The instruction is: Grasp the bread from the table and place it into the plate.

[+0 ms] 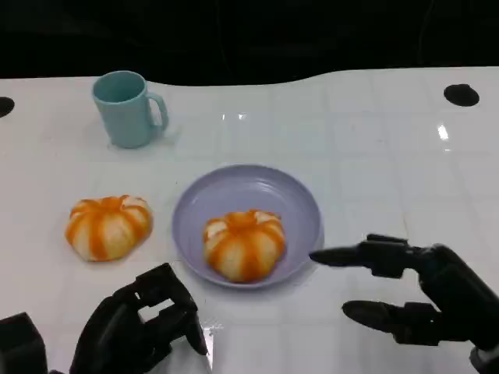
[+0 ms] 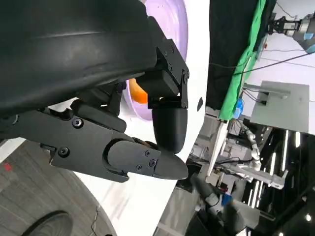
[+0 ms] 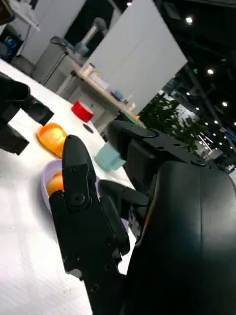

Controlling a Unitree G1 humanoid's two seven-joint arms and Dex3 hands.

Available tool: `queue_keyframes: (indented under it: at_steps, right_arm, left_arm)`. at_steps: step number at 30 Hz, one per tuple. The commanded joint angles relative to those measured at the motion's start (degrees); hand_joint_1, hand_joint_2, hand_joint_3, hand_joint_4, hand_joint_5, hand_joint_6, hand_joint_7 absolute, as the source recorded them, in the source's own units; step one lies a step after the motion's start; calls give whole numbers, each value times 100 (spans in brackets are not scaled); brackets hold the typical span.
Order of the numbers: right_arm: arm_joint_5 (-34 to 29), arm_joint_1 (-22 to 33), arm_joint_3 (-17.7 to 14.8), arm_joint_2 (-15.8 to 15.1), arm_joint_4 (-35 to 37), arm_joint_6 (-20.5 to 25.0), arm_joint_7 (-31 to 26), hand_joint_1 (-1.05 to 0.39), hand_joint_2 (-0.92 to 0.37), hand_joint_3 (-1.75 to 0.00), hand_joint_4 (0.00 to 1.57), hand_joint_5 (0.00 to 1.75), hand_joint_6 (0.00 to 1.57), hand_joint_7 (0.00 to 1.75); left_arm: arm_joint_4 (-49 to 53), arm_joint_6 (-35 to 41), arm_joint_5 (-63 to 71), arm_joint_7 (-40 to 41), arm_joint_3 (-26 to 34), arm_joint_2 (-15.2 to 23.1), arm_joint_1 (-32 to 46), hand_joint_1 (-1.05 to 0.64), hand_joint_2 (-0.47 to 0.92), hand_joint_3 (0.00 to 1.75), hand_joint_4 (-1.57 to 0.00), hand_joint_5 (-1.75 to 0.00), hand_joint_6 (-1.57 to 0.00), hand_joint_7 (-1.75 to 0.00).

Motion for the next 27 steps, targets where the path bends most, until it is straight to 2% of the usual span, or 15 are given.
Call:
queue_keyframes:
  at_steps: [1,4,6,8,12,21,27]
  right_arm:
    - [298,318,-193,108,0,-120,12,-26,-64,-90,71,130,81,79]
    - [478,514,-251,185,-59,-36,68,-23,-57,-105,73,152,79,106]
    - [584,567,-278,232,-3,-93,137,-20,-52,-117,72,160,77,123]
    - [633,598,-305,285,62,-143,173,-19,-48,-126,72,162,77,129]
    - [686,637,-369,411,256,-228,190,-19,-44,-133,73,165,75,133]
    - [739,542,-541,627,742,-371,252,-24,-42,-132,73,174,74,140]
    - [790,599,-568,754,774,-313,274,-26,-43,-129,77,175,75,142]
  left_arm:
    - [-80,30,-15,53,1,40,36,-63,92,7,-69,-175,-68,-139]
    - [-78,41,-21,43,5,47,30,-63,92,8,-70,-175,-68,-140]
    - [-36,44,-51,2,18,50,6,-63,92,8,-70,-175,-68,-141]
    - [-45,61,-51,12,20,56,7,-63,92,8,-70,-175,-68,-141]
    - [-84,69,-43,33,30,66,29,-62,92,8,-70,-175,-67,-142]
    - [-51,101,-67,-2,61,123,8,-62,92,7,-69,-175,-67,-142]
    - [-13,64,-50,-9,77,150,-16,-62,92,7,-69,-175,-67,-141]
